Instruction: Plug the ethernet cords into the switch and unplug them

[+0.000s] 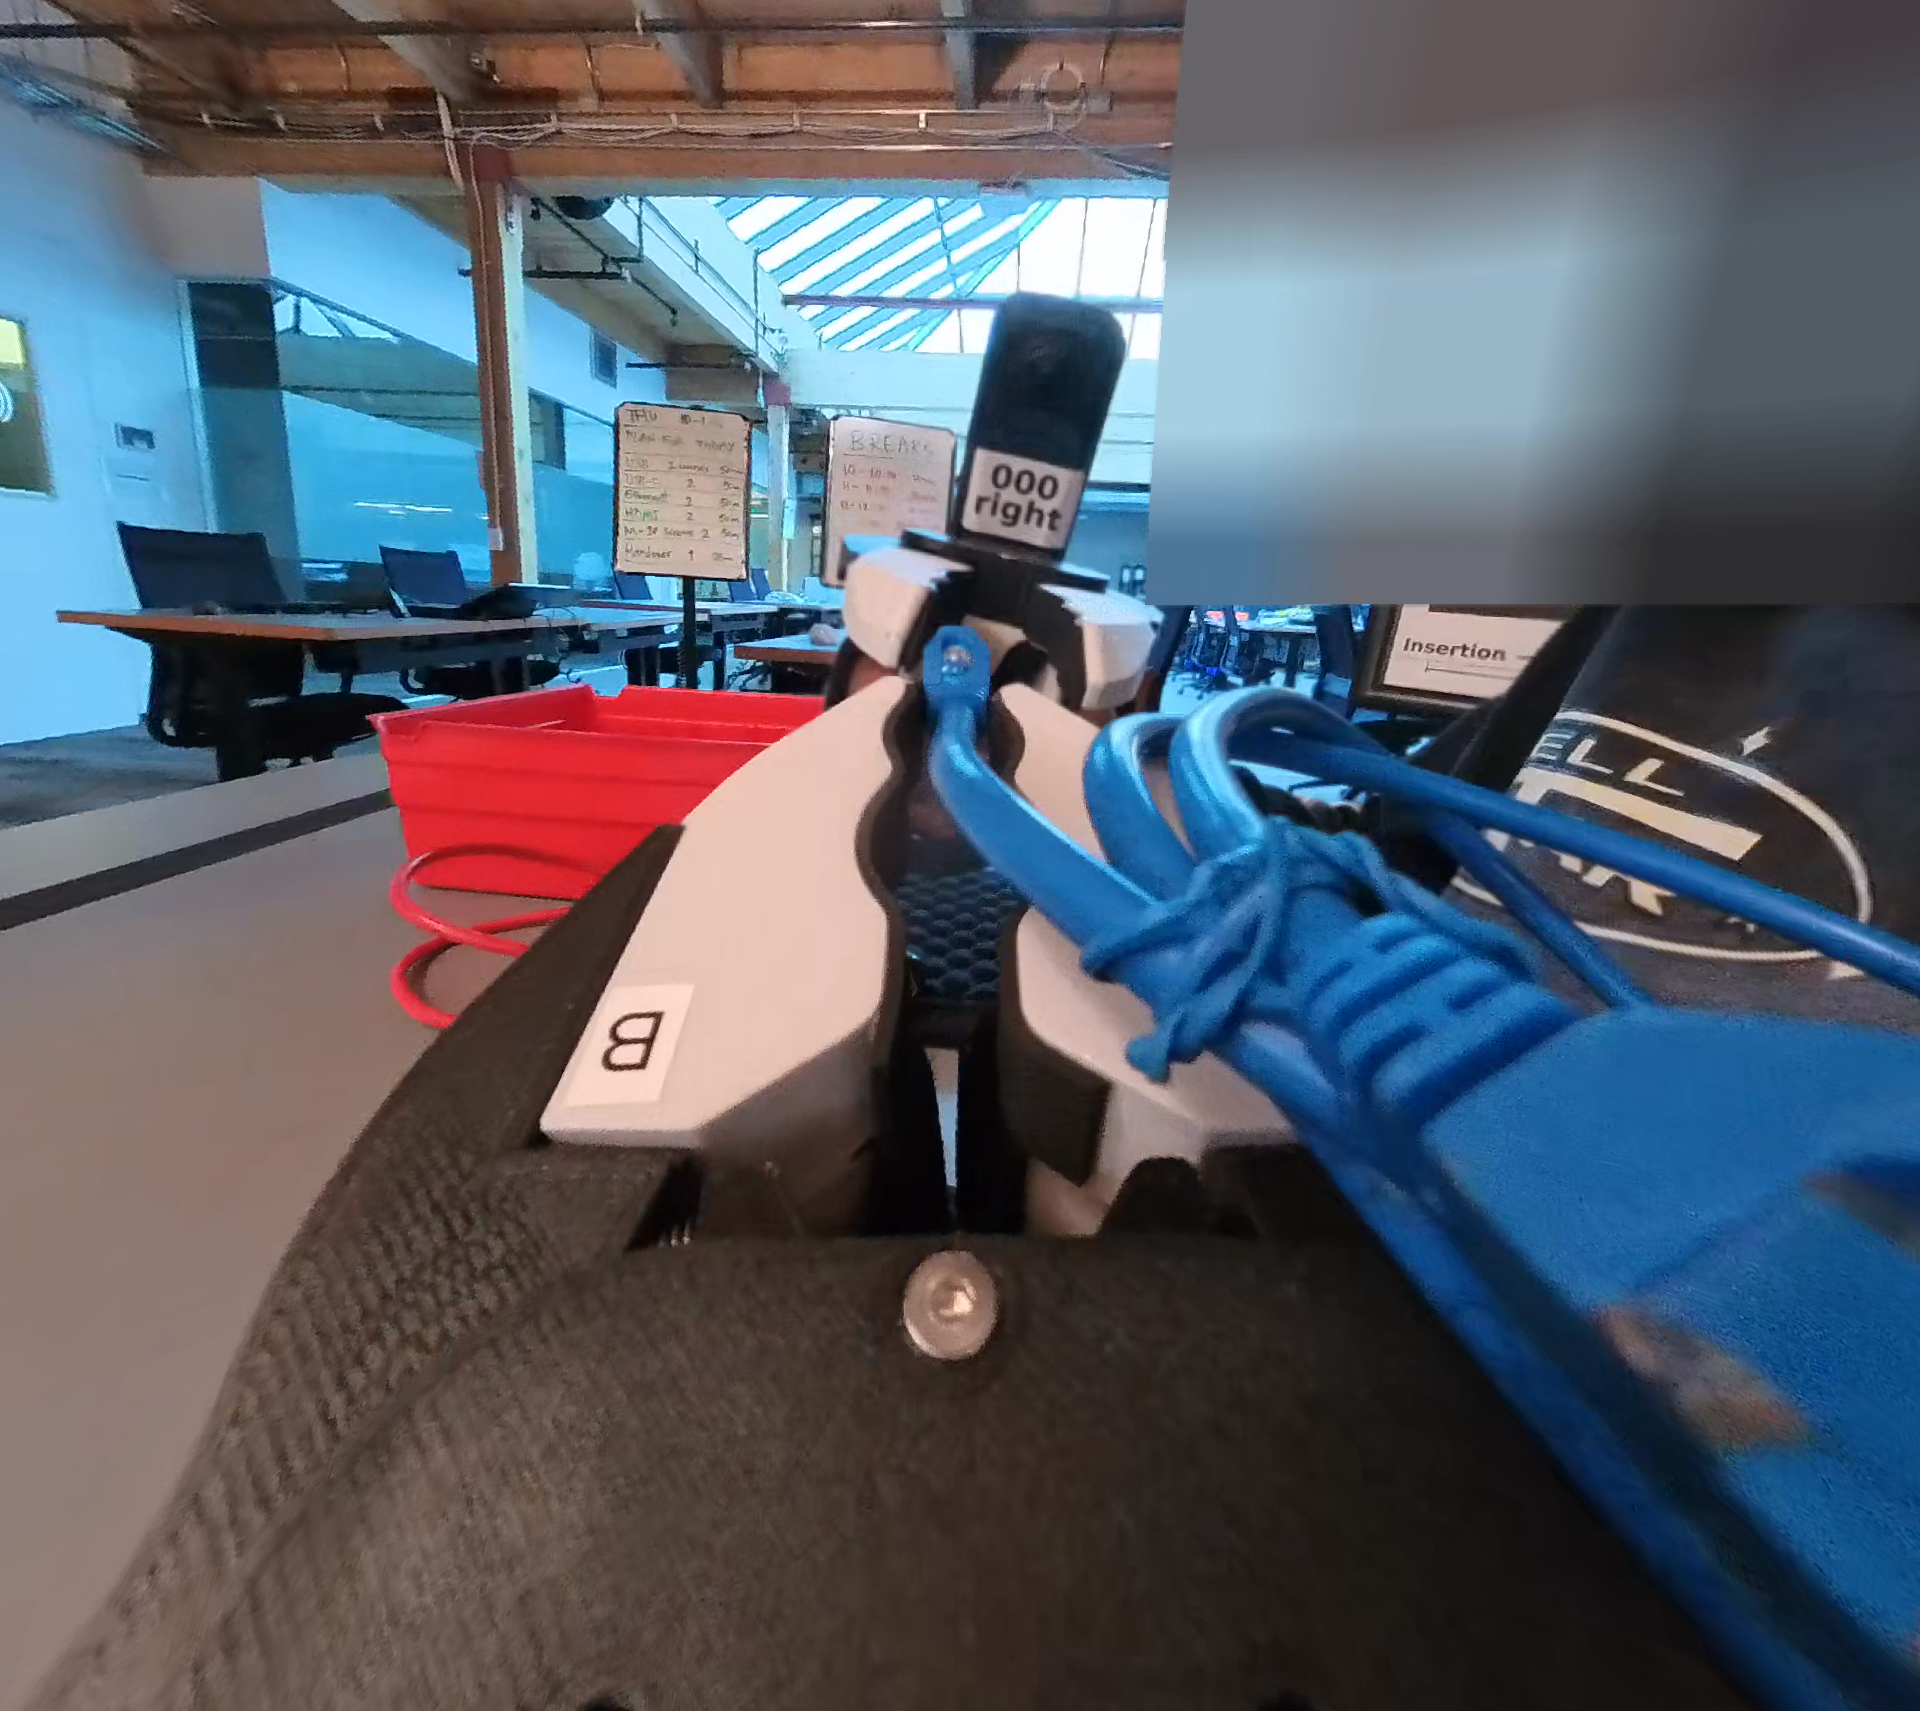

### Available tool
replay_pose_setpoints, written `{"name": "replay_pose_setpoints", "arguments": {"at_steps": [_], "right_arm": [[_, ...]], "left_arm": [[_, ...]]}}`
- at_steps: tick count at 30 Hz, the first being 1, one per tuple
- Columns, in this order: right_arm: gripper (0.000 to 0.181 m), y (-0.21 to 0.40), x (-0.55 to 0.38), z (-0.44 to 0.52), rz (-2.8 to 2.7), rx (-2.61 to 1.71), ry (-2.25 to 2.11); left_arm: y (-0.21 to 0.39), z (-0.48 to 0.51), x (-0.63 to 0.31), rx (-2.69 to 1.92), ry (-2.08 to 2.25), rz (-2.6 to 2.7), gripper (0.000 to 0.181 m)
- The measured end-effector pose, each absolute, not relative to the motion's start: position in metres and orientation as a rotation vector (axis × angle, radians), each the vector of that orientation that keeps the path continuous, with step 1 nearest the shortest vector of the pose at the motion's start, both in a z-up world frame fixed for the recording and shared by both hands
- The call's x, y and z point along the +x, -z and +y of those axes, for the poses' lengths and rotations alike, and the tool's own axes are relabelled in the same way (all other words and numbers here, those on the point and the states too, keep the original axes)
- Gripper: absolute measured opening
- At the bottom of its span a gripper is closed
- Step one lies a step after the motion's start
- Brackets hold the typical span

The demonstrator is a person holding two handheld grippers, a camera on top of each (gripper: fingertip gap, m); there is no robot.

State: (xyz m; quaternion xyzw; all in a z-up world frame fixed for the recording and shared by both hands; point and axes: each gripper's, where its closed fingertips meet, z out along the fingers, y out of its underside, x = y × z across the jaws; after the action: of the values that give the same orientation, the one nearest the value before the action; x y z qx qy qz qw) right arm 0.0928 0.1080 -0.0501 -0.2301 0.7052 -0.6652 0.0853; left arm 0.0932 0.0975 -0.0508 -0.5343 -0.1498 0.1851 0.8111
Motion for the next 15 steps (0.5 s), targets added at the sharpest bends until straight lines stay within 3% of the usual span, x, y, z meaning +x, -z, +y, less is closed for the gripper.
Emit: {"name": "replay_pose_setpoints", "arguments": {"at_steps": [4, 7, 15], "right_arm": [[0.03, 0.0509, 0.0942, 0.1064, 2.058, -0.631, 2.032], [0.013, 0.0592, 0.0919, 0.1002, 2.124, -0.647, 2.024], [0.012, 0.0572, 0.0904, 0.1027, 2.082, -0.675, 2.123]], "left_arm": [[0.0568, 0.1066, 0.0923, -1.2, -0.419, -0.311, 0.014], [0.058, 0.1087, 0.0924, -1.204, -0.404, -0.312, 0.014], [0.0553, 0.1047, 0.092, -1.178, -0.388, -0.324, 0.009]]}}
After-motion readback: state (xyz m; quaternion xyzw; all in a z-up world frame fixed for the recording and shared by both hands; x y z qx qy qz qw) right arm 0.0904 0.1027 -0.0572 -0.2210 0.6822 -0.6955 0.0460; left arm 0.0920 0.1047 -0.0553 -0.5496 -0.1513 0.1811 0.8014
